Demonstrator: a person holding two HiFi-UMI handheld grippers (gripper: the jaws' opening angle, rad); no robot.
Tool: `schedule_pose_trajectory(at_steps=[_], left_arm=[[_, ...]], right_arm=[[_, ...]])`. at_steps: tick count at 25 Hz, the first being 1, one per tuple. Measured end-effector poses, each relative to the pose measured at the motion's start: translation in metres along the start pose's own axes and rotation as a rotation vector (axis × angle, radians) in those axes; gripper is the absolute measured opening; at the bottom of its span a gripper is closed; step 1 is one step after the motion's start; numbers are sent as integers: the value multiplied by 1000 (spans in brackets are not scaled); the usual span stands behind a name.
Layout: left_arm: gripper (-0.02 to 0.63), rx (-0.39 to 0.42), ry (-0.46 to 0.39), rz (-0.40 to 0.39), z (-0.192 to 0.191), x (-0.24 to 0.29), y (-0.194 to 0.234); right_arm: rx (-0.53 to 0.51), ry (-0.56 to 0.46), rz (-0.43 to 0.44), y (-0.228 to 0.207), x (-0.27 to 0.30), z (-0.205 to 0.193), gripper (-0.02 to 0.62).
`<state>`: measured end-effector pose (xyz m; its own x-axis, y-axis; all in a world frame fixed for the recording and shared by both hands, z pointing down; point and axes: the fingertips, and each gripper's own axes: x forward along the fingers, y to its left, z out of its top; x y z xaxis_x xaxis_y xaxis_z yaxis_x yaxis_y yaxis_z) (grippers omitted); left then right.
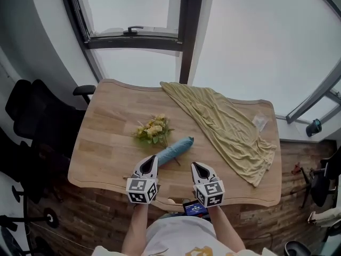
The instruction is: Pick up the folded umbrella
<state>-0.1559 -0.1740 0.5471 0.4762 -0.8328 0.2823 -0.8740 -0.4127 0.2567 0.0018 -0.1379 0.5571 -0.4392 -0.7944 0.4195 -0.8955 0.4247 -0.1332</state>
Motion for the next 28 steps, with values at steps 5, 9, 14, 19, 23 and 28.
schedule_pose_trajectory(at_steps=[5,9,14,19,23,28], left_arm=[[18,-16,-21,-25,5,3,1],[20,-4,-53,-41,9,5,0],[18,40,-15,10,2,9,4],[18,29,7,26,-5,16,8],[20,23,21,-36,-11,23,-4],[20,53,88,-95,-25,34,-16]], right_arm=[[-13,6,1,-4,8,0,11],[-14,-19,55,-1,16,4,11],[13,-53,53,-6,18,10,11],[-4,-39,49,-15,21,4,11],[-2,-20,34,-24,20,-4,11],[31,-19,26,-35,23,-7,11]])
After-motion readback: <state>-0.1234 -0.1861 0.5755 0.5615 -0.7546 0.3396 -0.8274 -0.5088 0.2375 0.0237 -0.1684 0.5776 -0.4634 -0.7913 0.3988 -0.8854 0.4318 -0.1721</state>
